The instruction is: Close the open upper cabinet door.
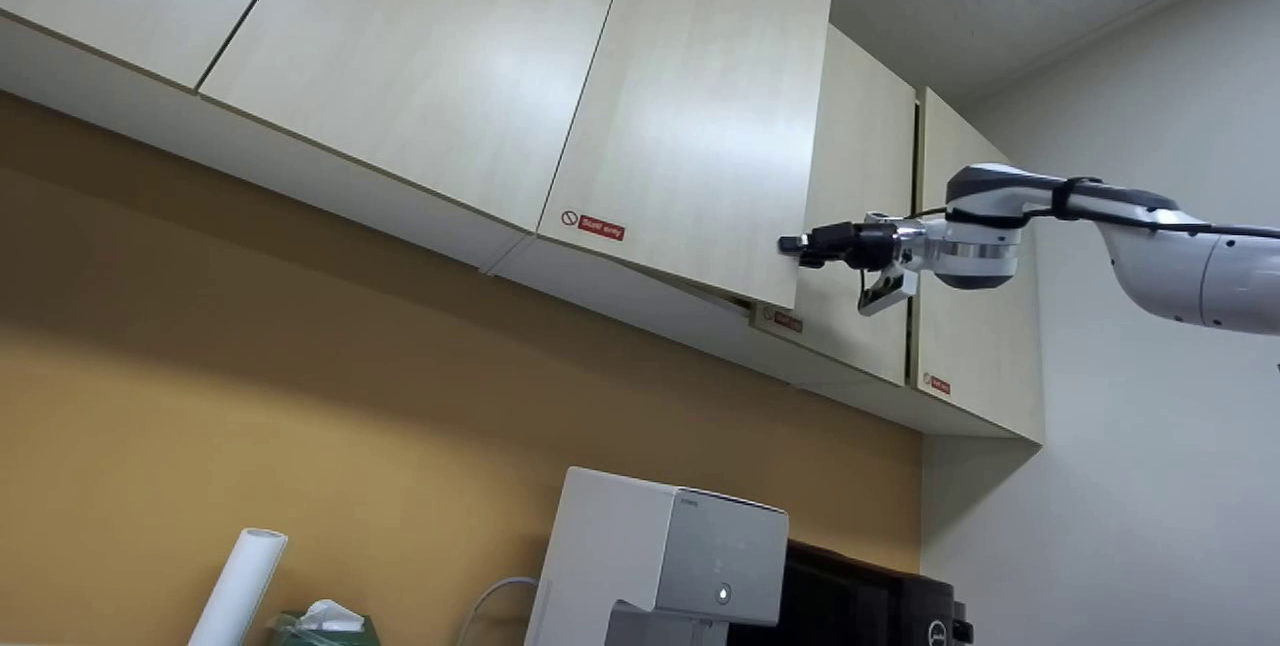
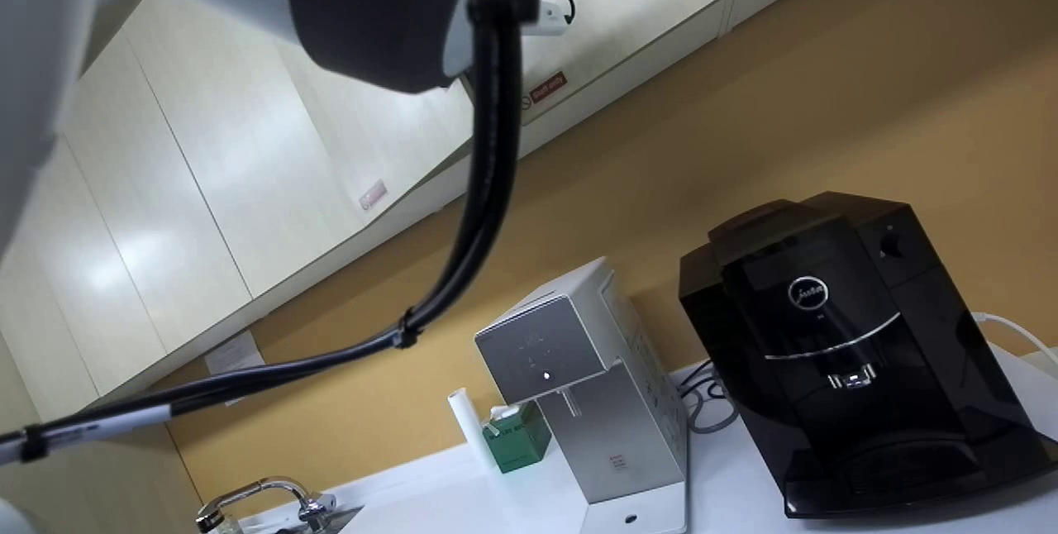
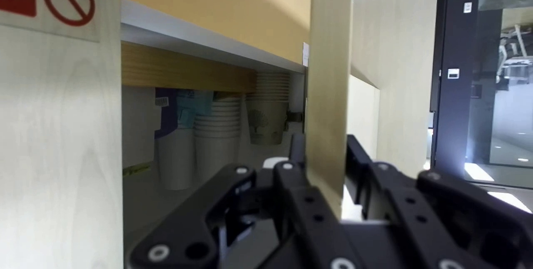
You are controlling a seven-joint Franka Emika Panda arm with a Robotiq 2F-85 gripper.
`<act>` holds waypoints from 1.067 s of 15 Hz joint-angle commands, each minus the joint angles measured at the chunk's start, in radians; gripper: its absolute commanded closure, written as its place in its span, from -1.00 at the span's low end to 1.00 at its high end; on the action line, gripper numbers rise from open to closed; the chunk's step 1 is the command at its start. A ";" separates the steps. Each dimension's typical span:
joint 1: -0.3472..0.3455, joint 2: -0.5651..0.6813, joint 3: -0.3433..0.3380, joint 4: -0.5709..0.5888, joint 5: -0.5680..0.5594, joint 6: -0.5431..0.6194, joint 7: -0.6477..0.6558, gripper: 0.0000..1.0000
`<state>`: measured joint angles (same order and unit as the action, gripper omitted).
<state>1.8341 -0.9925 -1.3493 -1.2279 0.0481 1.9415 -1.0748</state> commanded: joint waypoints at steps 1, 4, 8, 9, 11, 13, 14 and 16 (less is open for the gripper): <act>0.123 -0.035 -0.009 0.129 -0.047 -0.081 0.016 0.87; 0.180 -0.050 -0.007 0.185 -0.079 -0.090 0.021 0.87; 0.202 -0.059 0.008 0.235 -0.114 -0.085 0.023 -0.05; 0.194 -0.035 -0.015 0.235 -0.084 -0.072 0.008 -0.18; 0.185 -0.025 -0.013 0.247 -0.089 -0.055 0.011 -0.43; 0.175 -0.016 -0.011 0.255 -0.092 -0.042 0.012 -0.71; 0.169 -0.009 -0.012 0.256 -0.096 -0.029 0.011 -0.87; 0.156 0.007 -0.013 0.253 -0.104 0.004 0.006 -1.00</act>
<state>1.9981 -1.0218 -1.3638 -1.0027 -0.0389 1.9243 -1.0747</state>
